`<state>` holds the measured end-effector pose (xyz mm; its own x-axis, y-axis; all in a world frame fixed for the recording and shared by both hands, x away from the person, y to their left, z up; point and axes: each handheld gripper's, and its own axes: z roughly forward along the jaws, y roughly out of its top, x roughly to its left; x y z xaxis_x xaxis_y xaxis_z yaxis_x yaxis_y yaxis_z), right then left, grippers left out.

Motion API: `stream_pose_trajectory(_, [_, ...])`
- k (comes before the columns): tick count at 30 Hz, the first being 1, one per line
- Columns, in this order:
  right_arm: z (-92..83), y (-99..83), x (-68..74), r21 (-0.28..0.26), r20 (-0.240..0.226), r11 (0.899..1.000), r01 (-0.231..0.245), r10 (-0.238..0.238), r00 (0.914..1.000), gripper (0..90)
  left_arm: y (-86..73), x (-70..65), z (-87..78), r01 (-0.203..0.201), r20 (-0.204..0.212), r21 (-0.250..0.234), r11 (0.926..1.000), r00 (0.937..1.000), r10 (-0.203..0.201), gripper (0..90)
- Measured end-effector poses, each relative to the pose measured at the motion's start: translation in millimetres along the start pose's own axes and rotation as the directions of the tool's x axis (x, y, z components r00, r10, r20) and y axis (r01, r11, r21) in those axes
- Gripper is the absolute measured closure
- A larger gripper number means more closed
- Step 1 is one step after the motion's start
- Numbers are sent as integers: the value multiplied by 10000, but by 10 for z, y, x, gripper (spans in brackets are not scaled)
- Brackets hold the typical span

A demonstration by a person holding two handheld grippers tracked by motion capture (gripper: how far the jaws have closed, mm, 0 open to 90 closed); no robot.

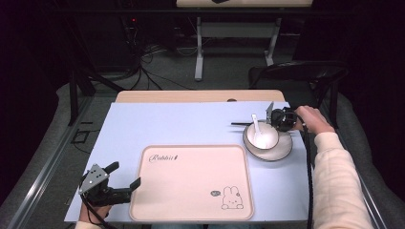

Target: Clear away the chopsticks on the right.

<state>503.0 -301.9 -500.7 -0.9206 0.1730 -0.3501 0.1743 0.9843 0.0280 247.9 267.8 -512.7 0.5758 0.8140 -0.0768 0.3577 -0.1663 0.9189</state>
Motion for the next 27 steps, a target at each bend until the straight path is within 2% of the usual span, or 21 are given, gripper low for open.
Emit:
stream_pose_trajectory(6, [31,12,0,57,-276,9999,148,-146,9995,812,0,-2,-1,-7,6,-11,10000,10000,7,1])
stream_pose_trajectory(8, [41,14,13,39,-445,10000,-84,86,9990,837,1,-4,-1,-27,11,-27,10000,10000,27,1])
stream_pose_trajectory(11, [33,8,-7,-239,-469,9997,18,-29,9989,844,0,-1,-3,-19,9,-18,10000,10000,19,1])
stream_pose_trajectory(13, [8,1,5,-201,-466,9997,-162,153,9988,846,-1,0,-4,-18,14,-26,10000,10000,18,1])
stream_pose_trajectory(15, [-32,-8,-18,-258,-344,9997,-48,39,9994,847,0,0,-1,-12,21,-17,10000,10000,12,1])
stream_pose_trajectory(17, [-69,-36,-15,-389,-300,9984,-403,391,9988,848,1,-3,2,-30,19,-16,10000,10000,30,1])
stream_pose_trajectory(18, [-88,-43,-30,-408,-240,9986,-340,330,9992,848,3,-7,1,-45,6,-5,10000,10000,45,1])
stream_pose_trajectory(19, [-105,-64,-29,-394,-169,9976,-571,565,9983,849,3,-8,2,-51,6,-7,10000,10000,51,1])
stream_pose_trajectory(21, [-135,-102,-50,-551,-79,9967,-602,598,9982,849,3,-8,2,-43,1,-8,10000,10000,43,1])
stream_pose_trajectory(24, [-167,-143,-65,-406,12,9959,-804,805,9968,849,4,-8,4,-53,18,4,10000,10000,53,1])
stream_pose_trajectory(25, [-167,-163,-58,-493,58,9927,-1100,1104,9939,849,5,-9,6,-59,18,6,10000,10000,59,1])
stream_pose_trajectory(26, [-187,-173,-82,-491,61,9926,-1111,1115,9937,849,5,-8,7,-54,27,10,10000,10000,54,1])
stream_pose_trajectory(27, [-216,-185,-95,-543,60,9893,-1357,1363,9907,849,6,-8,7,-67,27,19,10000,10000,67,1])
